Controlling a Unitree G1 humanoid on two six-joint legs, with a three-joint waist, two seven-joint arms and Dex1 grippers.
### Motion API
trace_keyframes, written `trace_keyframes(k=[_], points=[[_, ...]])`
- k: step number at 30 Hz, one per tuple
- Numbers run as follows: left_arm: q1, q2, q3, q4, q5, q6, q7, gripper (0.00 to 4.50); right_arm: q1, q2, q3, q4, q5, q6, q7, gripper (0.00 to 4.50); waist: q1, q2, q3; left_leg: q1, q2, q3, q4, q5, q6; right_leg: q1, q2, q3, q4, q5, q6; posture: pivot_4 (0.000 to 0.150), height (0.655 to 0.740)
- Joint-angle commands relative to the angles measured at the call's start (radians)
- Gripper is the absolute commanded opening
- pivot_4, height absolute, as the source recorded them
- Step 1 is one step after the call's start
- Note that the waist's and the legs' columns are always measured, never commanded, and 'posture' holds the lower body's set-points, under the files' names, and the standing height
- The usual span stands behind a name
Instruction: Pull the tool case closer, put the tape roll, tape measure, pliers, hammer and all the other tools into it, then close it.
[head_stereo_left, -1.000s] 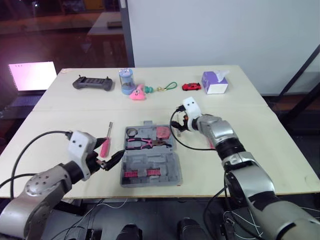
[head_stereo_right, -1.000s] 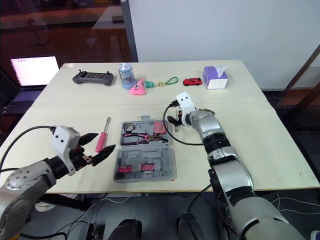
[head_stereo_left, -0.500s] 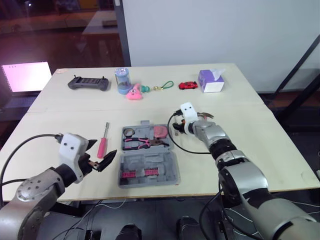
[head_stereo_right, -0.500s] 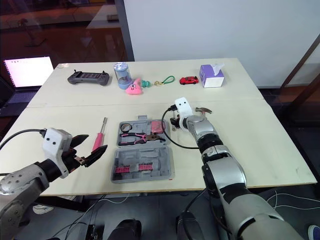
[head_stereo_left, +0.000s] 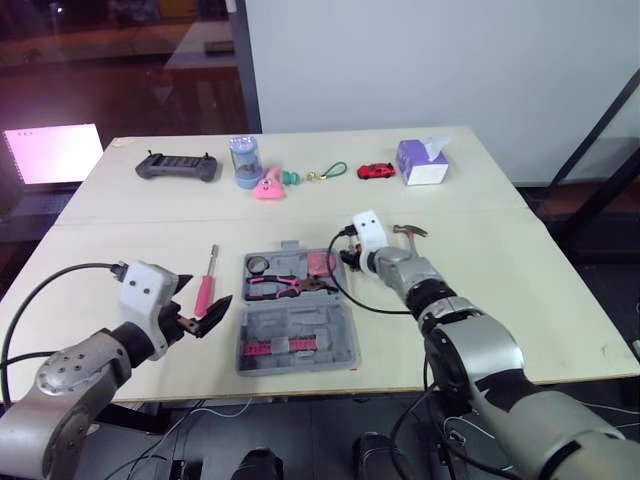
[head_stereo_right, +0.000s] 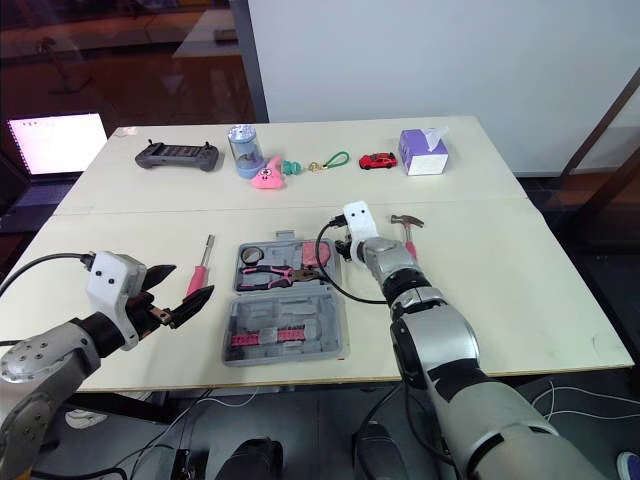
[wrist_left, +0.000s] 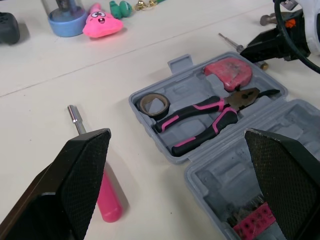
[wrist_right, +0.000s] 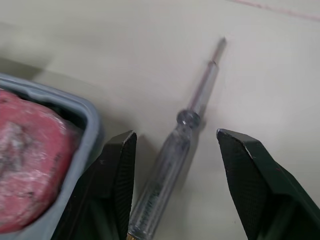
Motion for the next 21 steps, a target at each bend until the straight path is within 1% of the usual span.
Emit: trace_keyframes(k=[1, 3, 9, 13, 16, 18, 21], points=[[-0.007, 0.004, 0.000, -0.011, 0.016, -0.023, 0.001, 4.50, -0.029, 0.008, -0.041, 0.008, 0.019, -0.011, -0.006, 1.04, -0.001, 0.000, 0.000, 0.000, 0.000, 0.000, 0.000, 0.000, 0.000, 0.000, 0.000, 0.000, 0.000, 0.000, 0.000, 0.150, 0.7400], [-0.008, 0.004, -0.002, -0.006, 0.021, -0.024, -0.001, 4.50, -0.029, 0.010, -0.053, 0.010, 0.019, -0.018, 0.002, 0.11, -0.002, 0.000, 0.000, 0.000, 0.000, 0.000, 0.000, 0.000, 0.000, 0.000, 0.000, 0.000, 0.000, 0.000, 0.000, 0.150, 0.7400], [-0.029, -0.002, -0.035, 0.006, 0.038, -0.023, 0.000, 4.50, -0.018, -0.020, -0.052, -0.005, 0.001, -0.009, 0.022, 0.07, -0.004, 0.000, 0.000, 0.000, 0.000, 0.000, 0.000, 0.000, 0.000, 0.000, 0.000, 0.000, 0.000, 0.000, 0.000, 0.150, 0.7400], [-0.033, -0.007, -0.050, 0.005, 0.040, -0.020, -0.005, 4.50, 0.002, -0.055, -0.034, -0.064, -0.005, 0.052, 0.086, 0.07, -0.004, 0.000, 0.000, 0.000, 0.000, 0.000, 0.000, 0.000, 0.000, 0.000, 0.000, 0.000, 0.000, 0.000, 0.000, 0.150, 0.7400], [-0.024, -0.012, -0.056, 0.003, 0.035, -0.024, -0.017, 4.50, 0.074, -0.090, 0.009, -0.221, -0.012, 0.179, 0.168, 0.07, -0.002, 0.000, 0.000, 0.000, 0.000, 0.000, 0.000, 0.000, 0.000, 0.000, 0.000, 0.000, 0.000, 0.000, 0.000, 0.150, 0.7400], [-0.018, -0.015, -0.065, 0.006, 0.040, -0.029, -0.023, 4.50, 0.170, -0.118, 0.041, -0.410, -0.006, 0.299, 0.220, 0.07, 0.001, 0.000, 0.000, 0.000, 0.000, 0.000, 0.001, 0.000, 0.000, 0.000, 0.000, 0.000, 0.000, 0.000, 0.000, 0.150, 0.7400], [-0.022, -0.019, -0.088, 0.019, 0.047, -0.037, -0.033, 4.50, 0.355, -0.166, 0.090, -0.761, 0.004, 0.485, 0.263, 0.07, 0.008, 0.001, -0.001, 0.000, 0.000, -0.001, 0.001, 0.000, 0.000, 0.000, 0.000, 0.000, 0.000, 0.000, 0.000, 0.150, 0.7400]])
